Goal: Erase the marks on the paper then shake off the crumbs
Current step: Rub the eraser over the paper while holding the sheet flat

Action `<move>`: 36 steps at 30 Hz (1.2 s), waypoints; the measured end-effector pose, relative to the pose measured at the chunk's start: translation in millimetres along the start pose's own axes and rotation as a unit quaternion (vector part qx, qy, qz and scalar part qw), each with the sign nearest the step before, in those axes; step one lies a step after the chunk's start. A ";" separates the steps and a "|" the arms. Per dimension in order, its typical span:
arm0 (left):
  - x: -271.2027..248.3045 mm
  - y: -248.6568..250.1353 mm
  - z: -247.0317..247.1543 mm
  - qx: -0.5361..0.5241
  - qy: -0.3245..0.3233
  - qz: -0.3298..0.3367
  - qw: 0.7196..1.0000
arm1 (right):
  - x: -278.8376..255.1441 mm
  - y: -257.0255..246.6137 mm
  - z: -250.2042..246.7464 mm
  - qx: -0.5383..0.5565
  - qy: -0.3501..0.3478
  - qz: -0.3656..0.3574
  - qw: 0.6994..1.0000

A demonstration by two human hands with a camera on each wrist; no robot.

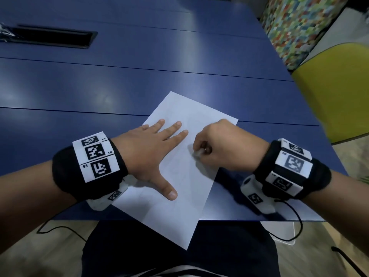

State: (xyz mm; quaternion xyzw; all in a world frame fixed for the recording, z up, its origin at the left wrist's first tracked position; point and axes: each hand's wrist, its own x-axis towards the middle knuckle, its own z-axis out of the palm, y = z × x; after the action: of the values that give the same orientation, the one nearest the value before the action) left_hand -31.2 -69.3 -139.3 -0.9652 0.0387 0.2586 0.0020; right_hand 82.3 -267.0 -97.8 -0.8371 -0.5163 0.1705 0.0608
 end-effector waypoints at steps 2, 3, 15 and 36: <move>-0.1 0.1 0.1 0.002 0.001 -0.001 1.000 | 2.2 3.6 -1.3 -0.002 0.017 0.006 1.000; 0.0 0.5 0.0 0.002 -0.001 -0.002 1.000 | 1.6 1.5 0.5 -0.007 0.014 0.001 1.000; 0.2 1.6 0.0 0.004 -0.003 -0.003 1.000 | -6.6 -8.6 5.8 0.002 -0.026 -0.035 0.999; -8.1 -5.8 -8.4 -0.039 -0.016 0.007 0.999 | -2.7 3.7 0.9 0.015 0.004 0.000 1.000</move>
State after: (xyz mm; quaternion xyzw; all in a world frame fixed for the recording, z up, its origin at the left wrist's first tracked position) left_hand -33.6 -63.1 -128.1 -0.9600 0.0350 0.2754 -0.0371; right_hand 84.1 -271.1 -99.1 -0.8369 -0.5132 0.1747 0.0753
